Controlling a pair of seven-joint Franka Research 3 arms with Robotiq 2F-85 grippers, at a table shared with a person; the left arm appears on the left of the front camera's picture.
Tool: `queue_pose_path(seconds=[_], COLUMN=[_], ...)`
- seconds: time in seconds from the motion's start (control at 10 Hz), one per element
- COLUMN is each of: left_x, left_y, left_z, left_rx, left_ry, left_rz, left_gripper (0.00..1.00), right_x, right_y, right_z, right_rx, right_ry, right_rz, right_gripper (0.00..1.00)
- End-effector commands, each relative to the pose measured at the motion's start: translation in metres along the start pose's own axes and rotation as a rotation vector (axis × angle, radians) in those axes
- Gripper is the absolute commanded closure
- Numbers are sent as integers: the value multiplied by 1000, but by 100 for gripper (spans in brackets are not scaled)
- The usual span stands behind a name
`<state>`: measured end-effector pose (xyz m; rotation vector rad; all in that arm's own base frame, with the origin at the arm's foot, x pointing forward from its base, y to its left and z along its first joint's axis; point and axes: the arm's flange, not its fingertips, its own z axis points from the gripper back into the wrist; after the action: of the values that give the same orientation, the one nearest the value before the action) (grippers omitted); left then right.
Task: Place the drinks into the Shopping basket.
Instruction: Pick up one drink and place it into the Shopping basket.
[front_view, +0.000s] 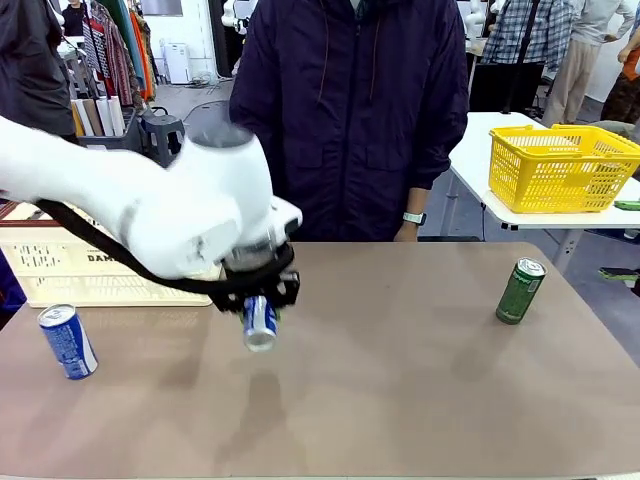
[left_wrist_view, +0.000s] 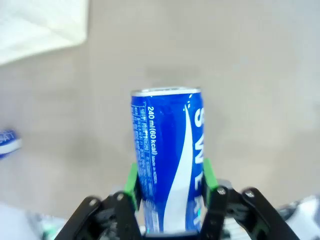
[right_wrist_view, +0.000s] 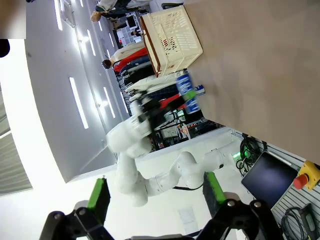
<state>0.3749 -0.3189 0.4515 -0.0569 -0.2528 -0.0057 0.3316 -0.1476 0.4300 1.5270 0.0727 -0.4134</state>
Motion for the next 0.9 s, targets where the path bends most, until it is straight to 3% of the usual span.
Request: queue_pose_path(seconds=[0.0, 0.1, 0.4, 0.5, 0.8], left_x=[-9, -19, -69, -43, -43], left_y=[31, 43, 84, 53, 53], left_z=[104, 129, 165, 165, 165], left_rx=[-2, -1, -25, 8, 8], left_ry=[17, 42, -61, -6, -6], left_rz=[-121, -159, 5, -113, -113], left_gripper=[100, 100, 100, 100, 100], right_x=[-1, -1, -1, -1, -1], right_y=[7, 7, 7, 7, 7], right_z=[1, 1, 1, 1, 1], right_rx=[3, 3, 3, 3, 3], right_ry=[3, 3, 3, 3, 3], right_rz=[-17, -17, -17, -17, -17], right_gripper=[0, 0, 0, 0, 0])
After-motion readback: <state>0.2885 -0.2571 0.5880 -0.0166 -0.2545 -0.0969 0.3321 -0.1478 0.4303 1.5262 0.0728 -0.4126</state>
